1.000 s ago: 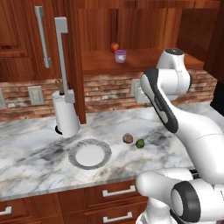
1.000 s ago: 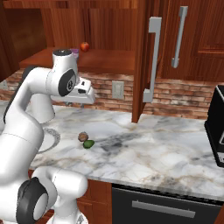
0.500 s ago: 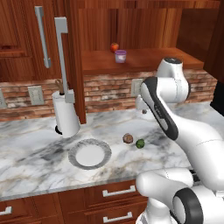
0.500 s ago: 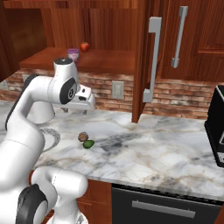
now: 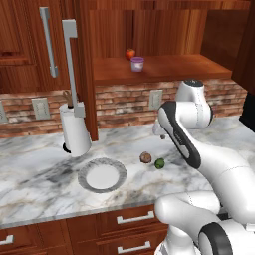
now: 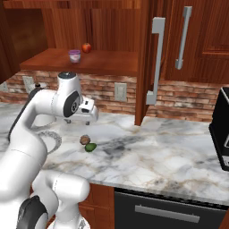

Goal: Pick the avocado and bread from the counter and place them on the plate. Then pick the jam from the cabinet and place it next to the plate. Lastly close the cabinet door.

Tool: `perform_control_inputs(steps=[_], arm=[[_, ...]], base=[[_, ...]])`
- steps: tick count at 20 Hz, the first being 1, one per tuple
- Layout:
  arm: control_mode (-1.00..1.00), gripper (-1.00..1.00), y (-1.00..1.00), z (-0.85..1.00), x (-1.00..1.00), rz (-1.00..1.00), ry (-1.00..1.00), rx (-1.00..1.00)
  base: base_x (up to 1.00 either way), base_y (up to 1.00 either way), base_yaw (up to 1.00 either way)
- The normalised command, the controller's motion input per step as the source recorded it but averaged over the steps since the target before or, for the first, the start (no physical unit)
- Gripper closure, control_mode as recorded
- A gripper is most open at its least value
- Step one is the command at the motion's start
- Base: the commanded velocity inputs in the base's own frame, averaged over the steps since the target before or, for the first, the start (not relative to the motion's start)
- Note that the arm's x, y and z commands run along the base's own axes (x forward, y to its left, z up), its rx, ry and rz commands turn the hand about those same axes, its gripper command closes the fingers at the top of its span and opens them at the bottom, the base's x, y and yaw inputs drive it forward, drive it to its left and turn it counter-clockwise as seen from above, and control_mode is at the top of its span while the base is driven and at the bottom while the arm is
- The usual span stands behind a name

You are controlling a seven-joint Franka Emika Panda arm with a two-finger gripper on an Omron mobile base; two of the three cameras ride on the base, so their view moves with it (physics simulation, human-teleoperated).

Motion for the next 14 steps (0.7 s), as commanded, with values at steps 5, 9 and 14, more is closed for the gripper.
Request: perform_control_inputs(steps=[5,9,14], arm=[[-1.0,-1.0,0.0,-0.32,0.0,0.0,0.0,0.0],[-1.0,-1.0,0.0,-0.31,0.03,0.0,0.0,0.0],[-1.0,-1.0,0.0,-0.27,0.08,0.0,0.0,0.0]], base=[[0.0,0.0,0.0],[0.0,0.0,0.0],[0.0,0.0,0.0]])
